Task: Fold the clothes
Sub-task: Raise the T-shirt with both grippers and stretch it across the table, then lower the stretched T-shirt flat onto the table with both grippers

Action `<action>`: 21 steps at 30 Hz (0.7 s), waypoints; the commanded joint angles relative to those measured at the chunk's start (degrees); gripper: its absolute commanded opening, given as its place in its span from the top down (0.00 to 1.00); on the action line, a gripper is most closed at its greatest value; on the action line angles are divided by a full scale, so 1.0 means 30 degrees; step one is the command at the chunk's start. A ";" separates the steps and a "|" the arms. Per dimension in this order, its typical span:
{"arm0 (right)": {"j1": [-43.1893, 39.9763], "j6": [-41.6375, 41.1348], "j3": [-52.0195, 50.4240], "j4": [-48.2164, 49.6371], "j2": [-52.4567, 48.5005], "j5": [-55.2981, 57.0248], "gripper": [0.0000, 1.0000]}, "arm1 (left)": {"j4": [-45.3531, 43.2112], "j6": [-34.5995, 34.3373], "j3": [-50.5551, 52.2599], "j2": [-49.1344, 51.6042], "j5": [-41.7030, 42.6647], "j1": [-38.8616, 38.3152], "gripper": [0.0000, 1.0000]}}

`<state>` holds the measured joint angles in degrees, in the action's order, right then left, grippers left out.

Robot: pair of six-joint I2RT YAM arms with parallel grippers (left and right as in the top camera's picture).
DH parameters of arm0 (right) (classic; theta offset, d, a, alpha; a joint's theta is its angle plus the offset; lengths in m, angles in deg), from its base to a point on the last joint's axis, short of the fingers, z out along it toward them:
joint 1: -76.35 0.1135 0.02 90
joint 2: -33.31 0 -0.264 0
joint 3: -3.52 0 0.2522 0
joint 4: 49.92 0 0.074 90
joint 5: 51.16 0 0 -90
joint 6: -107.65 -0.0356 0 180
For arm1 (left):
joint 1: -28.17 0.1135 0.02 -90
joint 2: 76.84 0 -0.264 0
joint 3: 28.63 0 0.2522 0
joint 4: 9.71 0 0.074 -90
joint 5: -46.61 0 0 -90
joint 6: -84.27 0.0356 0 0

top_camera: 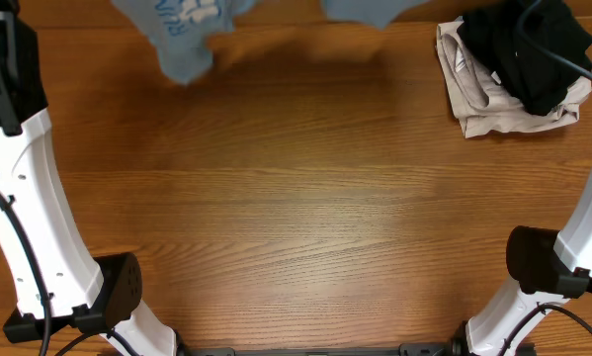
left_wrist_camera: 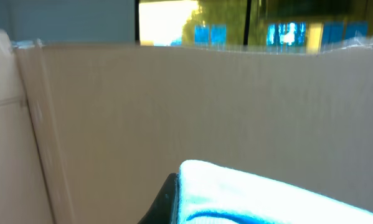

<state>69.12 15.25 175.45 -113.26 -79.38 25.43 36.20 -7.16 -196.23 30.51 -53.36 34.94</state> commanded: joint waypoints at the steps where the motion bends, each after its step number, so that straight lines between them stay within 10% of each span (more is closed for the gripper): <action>1: -0.0073 -0.0284 -0.0437 -0.0736 -0.0889 0.0874 0.96 | 0.1559 0.0211 -0.0007 0.0903 -0.0029 0.0386 0.96; 21: -0.0860 0.0350 -0.4299 -0.8714 -0.2703 -0.1064 0.96 | 1.7311 -0.0903 -0.0007 0.5370 0.3985 0.0379 0.96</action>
<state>68.86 14.95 160.96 -136.89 -92.64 24.09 84.76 -7.70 -195.27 50.03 -44.75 34.98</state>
